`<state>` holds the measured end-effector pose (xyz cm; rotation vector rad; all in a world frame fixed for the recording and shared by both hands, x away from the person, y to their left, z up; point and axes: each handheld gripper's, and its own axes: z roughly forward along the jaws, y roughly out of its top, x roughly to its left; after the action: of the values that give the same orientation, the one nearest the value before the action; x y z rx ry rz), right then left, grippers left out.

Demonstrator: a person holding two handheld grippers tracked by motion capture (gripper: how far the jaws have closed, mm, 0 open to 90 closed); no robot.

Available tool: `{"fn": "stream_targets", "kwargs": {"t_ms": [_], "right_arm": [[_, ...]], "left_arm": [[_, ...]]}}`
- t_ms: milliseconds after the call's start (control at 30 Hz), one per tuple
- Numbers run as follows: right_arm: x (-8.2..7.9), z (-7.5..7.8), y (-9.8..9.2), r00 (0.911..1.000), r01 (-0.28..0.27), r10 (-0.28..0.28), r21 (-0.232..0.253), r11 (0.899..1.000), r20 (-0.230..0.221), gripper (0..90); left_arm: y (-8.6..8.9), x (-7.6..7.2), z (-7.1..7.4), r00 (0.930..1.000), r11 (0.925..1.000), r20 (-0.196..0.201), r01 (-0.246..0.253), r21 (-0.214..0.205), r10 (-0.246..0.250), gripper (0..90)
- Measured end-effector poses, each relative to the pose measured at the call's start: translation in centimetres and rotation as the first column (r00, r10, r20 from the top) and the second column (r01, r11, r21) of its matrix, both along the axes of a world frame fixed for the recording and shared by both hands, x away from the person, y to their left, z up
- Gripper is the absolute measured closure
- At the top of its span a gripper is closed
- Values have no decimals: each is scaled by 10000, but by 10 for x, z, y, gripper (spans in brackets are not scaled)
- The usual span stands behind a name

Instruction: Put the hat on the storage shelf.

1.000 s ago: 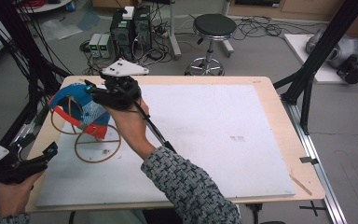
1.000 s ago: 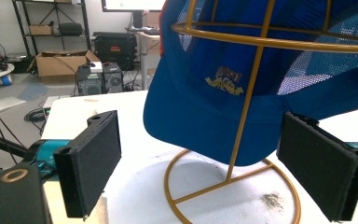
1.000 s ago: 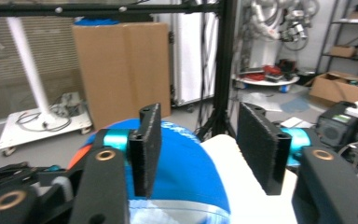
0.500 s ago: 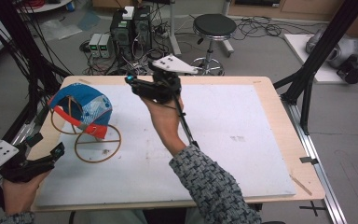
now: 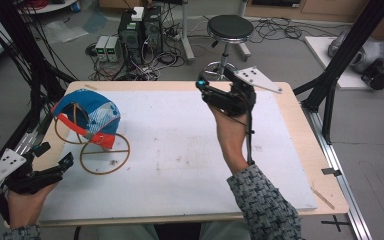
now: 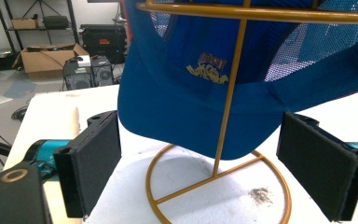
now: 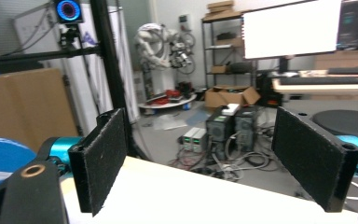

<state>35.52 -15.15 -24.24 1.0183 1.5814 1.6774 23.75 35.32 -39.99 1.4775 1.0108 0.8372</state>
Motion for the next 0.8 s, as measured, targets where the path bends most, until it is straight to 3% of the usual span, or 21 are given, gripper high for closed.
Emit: {"fn": "stream_targets", "kwargs": {"t_ms": [433,800], "right_arm": [[-26,-14,-89,9886,1486,-1489,140,9888,213,166],[-42,-41,-133,9761,2166,-2169,199,9761,118,133]], "left_arm": [[-5,2,-3,9999,10000,-82,74,54,-73,139],[-8,4,-4,9999,9999,-107,119,104,-118,139]]}}
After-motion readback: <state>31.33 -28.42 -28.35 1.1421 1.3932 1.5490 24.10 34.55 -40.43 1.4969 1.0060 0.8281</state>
